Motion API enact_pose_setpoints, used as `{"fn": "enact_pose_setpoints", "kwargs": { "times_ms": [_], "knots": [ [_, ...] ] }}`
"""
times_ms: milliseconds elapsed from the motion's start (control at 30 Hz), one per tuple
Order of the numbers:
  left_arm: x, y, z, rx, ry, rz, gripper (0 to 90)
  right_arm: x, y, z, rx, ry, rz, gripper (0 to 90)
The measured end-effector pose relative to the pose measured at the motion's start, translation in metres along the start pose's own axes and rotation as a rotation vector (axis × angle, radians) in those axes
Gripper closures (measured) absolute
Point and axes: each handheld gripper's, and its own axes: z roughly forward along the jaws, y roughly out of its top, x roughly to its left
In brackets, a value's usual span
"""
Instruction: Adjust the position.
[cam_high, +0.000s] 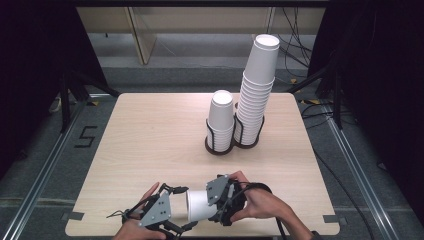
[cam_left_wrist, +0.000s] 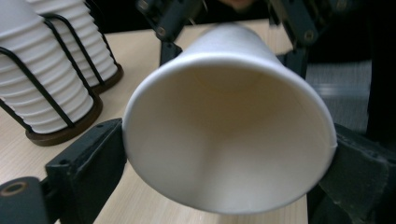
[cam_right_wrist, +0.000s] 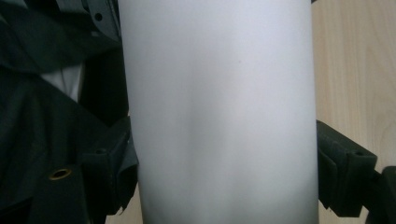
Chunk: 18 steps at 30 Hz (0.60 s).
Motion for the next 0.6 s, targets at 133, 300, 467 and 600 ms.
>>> {"fn": "enact_pose_setpoints", "kwargs": {
  "times_ms": [133,300,467,600],
  "knots": [
    [0.0003,-0.0005,0.0010,-0.041,-0.001,-0.028,5.4,-0.0047,-0.0046,-0.0018,-0.085,0.019,-0.005,20.9],
    [-0.0030,-0.0002,0.0026,-0.036,-0.011,-0.021,5.1,-0.0046,-0.0030,0.0029,-0.124,0.035,-0.012,20.9],
    [-0.0014,0.0009,0.0015,-0.017,-0.019,-0.004,7.3,-0.0025,-0.0023,0.0066,-0.120,0.058,0.010,21.1],
    [-0.0008,0.0026,0.0008,0.001,-0.013,0.011,8.8,-0.0026,-0.0021,0.0073,-0.112,0.042,0.035,20.4]
  ]
}}
